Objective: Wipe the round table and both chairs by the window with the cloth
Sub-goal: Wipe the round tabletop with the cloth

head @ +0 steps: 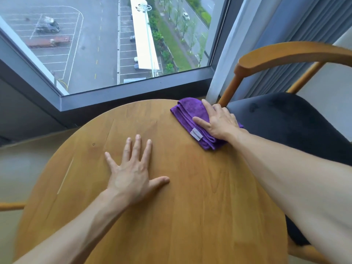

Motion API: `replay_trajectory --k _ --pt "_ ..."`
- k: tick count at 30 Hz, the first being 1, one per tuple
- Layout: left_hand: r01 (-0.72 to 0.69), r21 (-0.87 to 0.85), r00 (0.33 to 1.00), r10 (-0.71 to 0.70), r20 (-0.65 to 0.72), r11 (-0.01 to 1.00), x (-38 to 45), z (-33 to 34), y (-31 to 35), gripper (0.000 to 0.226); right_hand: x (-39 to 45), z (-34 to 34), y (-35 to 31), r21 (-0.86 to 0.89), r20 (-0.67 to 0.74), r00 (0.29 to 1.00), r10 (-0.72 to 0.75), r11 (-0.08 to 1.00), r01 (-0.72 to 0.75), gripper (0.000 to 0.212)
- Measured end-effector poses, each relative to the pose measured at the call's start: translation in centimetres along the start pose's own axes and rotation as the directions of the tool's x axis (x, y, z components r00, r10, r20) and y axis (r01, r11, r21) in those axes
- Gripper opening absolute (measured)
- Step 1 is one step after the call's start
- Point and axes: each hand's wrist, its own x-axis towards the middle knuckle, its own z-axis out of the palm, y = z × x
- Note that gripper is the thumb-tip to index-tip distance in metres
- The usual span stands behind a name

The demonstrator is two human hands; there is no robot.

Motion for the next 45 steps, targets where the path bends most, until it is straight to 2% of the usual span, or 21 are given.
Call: replay_trajectory --k 3,10,18,24,28,29,31,34,36,45 --pt "0.019 -0.021 1.0 -0.019 0.023 1.0 0.1 0.1 0.3 0.124 -0.4 0.0 0.2 -0.005 -0.01 1.0 0.022 1.0 -0.022 0.09" --pt "0.02 -0.045 0.999 -0.019 0.028 0.999 0.2 -0.1 0.4 0.125 -2.6 0.5 1.0 -0.047 -0.022 0.996 0.082 0.995 -0.083 0.088" --pt "0.041 -0.091 0.998 -0.037 0.043 0.995 -0.2 -0.7 0.9 0.127 -6.3 1.0 3.4 -0.002 -0.02 0.982 0.186 0.983 -0.186 0.089" --pt "0.108 -0.171 0.994 -0.104 0.034 0.979 -0.8 -0.6 1.9 0.106 -10.1 1.7 4.7 -0.001 -0.018 0.959 0.282 0.959 -0.282 0.091" --pt "0.074 -0.182 0.988 -0.097 -0.118 0.98 -3.5 0.5 4.9 0.065 -12.4 2.2 4.8 -0.002 -0.028 0.943 0.332 0.943 -0.332 0.091" --pt "0.063 -0.169 0.987 -0.086 -0.135 0.984 -4.3 0.9 5.6 0.06 -13.1 2.4 5.0 -0.002 -0.03 0.938 0.345 0.939 -0.345 0.091" --pt "0.06 -0.172 0.99 -0.08 -0.112 0.983 -6.3 1.7 6.5 0.071 -14.5 2.8 5.5 0.008 -0.04 0.93 0.366 0.931 -0.366 0.092" --pt "0.058 -0.172 0.997 -0.05 0.051 0.983 -9.9 3.5 7.1 0.123 -16.7 3.4 6.2 0.028 -0.056 0.919 0.39 0.921 -0.389 0.092" --pt "0.04 -0.129 0.994 -0.027 0.102 0.991 -12.2 5.2 7.4 0.14 -17.8 3.7 6.6 0.038 -0.065 0.914 0.4 0.916 -0.398 0.093" --pt "0.059 -0.121 0.997 -0.053 0.057 0.991 -13.0 6.1 7.8 0.137 -20.7 4.5 7.1 0.097 -0.08 0.896 0.436 0.898 -0.428 0.096"
